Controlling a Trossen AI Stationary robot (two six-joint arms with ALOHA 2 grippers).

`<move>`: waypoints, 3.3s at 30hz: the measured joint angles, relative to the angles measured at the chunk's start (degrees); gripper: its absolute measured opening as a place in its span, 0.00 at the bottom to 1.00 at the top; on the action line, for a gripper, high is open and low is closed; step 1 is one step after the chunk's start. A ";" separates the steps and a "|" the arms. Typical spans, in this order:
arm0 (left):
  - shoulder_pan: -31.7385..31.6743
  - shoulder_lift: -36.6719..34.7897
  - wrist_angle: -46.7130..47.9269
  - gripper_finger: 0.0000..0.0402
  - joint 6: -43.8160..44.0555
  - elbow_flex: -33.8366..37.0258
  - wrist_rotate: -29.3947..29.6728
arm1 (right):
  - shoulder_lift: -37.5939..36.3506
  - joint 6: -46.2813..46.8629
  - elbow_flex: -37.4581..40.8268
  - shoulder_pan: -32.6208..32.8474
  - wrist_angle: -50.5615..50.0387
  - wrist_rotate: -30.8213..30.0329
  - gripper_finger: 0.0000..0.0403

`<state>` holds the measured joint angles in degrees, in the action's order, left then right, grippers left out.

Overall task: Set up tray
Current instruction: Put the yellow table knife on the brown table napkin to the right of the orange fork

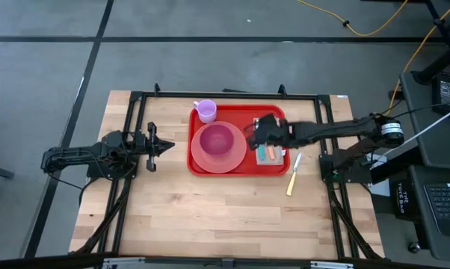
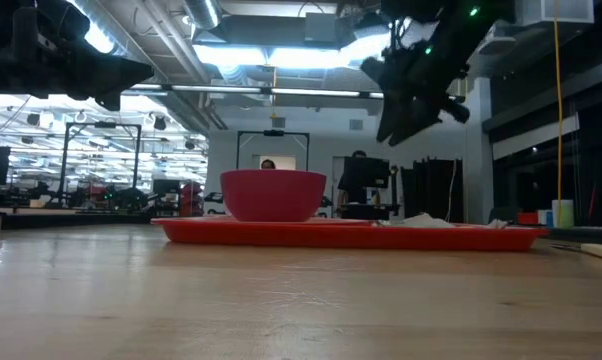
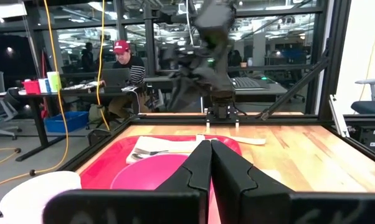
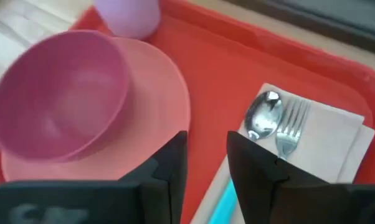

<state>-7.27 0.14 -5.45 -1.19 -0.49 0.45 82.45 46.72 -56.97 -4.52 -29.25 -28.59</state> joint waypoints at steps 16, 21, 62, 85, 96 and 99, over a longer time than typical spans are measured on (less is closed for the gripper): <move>0.00 0.00 0.04 0.01 -0.01 0.00 0.00 | 3.72 10.09 0.15 22.14 -0.50 -15.18 0.29; 0.00 0.00 0.02 0.01 0.03 0.00 0.00 | 1.98 21.31 -0.44 24.79 -6.33 -7.20 0.29; -0.01 0.00 -0.83 0.01 1.46 0.00 0.20 | 2.02 70.30 7.14 33.62 -31.22 16.21 0.29; 0.00 0.00 -0.83 0.01 1.46 0.00 0.20 | 2.04 77.70 17.83 33.58 -21.26 13.21 0.29; 0.00 0.00 -0.83 0.01 -0.50 0.00 0.20 | 2.85 77.77 17.90 33.56 -21.23 13.19 0.29; 0.00 0.00 -0.84 0.01 -0.52 0.00 0.20 | 3.91 77.78 17.90 33.56 -21.14 13.91 0.29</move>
<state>-7.27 0.14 -6.29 -1.72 -0.49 0.64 86.36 124.49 -39.07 29.04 -50.38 -14.68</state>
